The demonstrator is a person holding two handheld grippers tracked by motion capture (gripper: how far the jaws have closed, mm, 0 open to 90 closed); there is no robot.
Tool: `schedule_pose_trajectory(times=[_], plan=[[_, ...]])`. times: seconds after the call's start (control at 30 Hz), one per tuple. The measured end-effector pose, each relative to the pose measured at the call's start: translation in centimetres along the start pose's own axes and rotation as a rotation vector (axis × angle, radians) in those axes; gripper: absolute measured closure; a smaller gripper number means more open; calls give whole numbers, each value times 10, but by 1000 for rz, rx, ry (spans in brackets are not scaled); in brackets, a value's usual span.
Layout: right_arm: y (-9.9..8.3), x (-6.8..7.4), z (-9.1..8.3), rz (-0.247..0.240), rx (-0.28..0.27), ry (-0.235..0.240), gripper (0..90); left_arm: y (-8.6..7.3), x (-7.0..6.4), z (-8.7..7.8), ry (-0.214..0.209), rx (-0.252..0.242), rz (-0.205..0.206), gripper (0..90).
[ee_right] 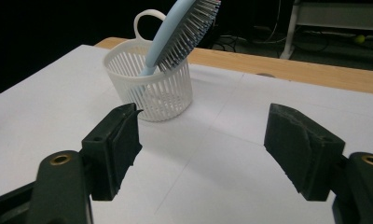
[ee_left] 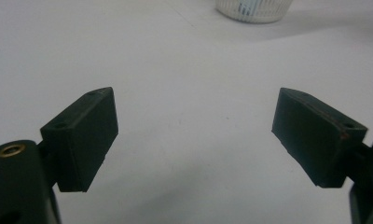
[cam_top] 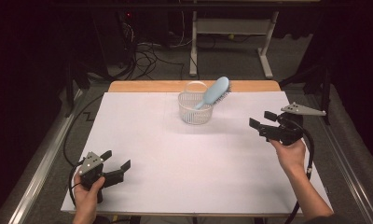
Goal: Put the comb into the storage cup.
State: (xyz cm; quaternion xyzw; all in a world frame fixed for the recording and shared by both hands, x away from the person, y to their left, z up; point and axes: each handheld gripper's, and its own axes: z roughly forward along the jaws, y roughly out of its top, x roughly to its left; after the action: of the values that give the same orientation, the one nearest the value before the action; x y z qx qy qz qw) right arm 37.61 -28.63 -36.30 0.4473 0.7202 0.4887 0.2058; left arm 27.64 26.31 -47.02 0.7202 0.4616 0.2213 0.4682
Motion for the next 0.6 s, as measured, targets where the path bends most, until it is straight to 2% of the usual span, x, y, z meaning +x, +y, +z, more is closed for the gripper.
schedule_pose_trajectory(times=[0.6], plan=[[-7, -3, -10, 10, -20, 1, 264, 0, 0, 0, -1, 1, 1, 153]])
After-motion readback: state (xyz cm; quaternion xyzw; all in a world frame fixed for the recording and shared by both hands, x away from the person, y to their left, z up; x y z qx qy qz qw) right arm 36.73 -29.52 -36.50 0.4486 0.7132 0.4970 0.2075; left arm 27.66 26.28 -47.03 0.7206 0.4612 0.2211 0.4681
